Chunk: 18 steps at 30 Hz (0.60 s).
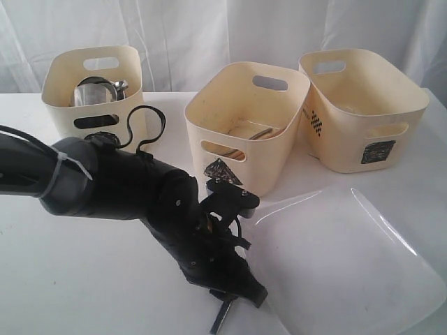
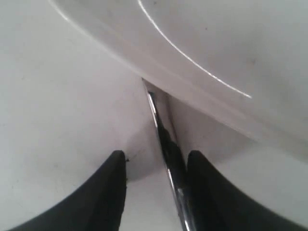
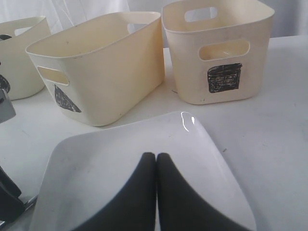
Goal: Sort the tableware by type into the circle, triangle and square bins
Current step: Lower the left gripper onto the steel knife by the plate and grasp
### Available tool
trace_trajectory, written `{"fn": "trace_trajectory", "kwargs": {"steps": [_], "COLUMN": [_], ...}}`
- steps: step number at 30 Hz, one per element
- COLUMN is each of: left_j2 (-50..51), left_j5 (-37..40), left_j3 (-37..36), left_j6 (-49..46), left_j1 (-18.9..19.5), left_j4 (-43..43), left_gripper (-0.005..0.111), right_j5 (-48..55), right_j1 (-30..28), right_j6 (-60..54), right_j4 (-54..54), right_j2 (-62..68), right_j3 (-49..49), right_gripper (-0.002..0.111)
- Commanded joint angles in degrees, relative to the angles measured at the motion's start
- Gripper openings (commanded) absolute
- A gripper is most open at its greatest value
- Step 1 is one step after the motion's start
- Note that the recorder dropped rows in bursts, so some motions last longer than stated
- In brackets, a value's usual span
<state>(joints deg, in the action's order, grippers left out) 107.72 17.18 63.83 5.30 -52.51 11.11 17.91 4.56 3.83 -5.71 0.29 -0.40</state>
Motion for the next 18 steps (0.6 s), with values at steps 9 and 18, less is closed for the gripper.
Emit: {"fn": "trace_trajectory", "kwargs": {"steps": [9, 18], "left_j2": [1.0, 1.0], "left_j5": [3.3, 10.7], "left_j3": [-0.4, -0.4], "left_j6": [0.3, 6.1], "left_j1": [-2.1, -2.7], "left_j4": [0.1, -7.5], "left_gripper": [0.045, 0.045], "right_j5": [-0.8, -0.8], "right_j1": [0.1, 0.1], "right_j6": [-0.2, -0.2], "right_j4": [-0.1, -0.1], "right_j2": [-0.3, -0.3], "right_j3": [0.4, 0.4], "right_gripper": [0.0, 0.0]}}
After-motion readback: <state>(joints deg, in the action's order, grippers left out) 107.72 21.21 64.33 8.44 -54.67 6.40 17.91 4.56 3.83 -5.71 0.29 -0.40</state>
